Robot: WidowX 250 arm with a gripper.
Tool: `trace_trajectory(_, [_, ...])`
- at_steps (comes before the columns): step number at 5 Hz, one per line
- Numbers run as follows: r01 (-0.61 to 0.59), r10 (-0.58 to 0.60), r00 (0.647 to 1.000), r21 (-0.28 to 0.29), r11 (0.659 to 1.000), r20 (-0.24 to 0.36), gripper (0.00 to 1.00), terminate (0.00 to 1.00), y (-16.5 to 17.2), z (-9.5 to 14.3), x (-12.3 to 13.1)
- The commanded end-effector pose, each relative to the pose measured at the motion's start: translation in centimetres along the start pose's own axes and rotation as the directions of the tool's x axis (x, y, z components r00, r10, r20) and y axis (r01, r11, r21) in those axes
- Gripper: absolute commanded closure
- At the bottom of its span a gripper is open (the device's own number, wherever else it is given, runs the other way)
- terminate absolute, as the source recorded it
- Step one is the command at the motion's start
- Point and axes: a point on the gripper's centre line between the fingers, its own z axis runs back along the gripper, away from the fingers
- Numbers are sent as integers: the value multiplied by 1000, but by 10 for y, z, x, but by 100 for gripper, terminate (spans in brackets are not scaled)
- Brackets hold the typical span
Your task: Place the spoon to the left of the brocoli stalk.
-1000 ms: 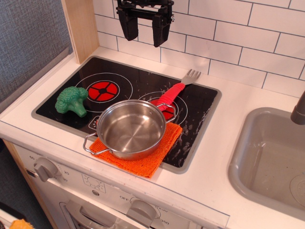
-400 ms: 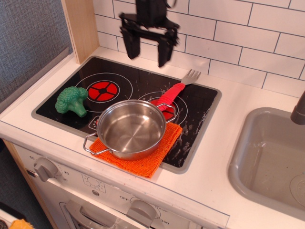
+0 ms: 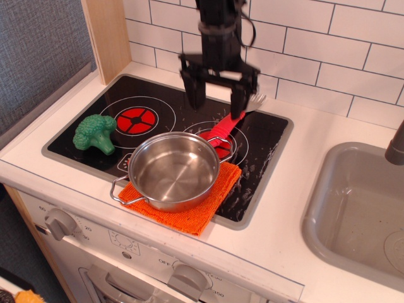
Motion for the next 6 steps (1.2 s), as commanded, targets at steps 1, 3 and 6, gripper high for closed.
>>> trace_trajectory(1, [26, -27, 992, 16, 1000, 121, 0, 0, -10, -8, 17])
trace_trajectory(3, [76, -79, 986, 28, 997, 144, 0, 0, -9, -10, 22])
trace_trajectory(6, [89, -91, 993, 31, 996, 73, 100, 0, -4, -21, 16])
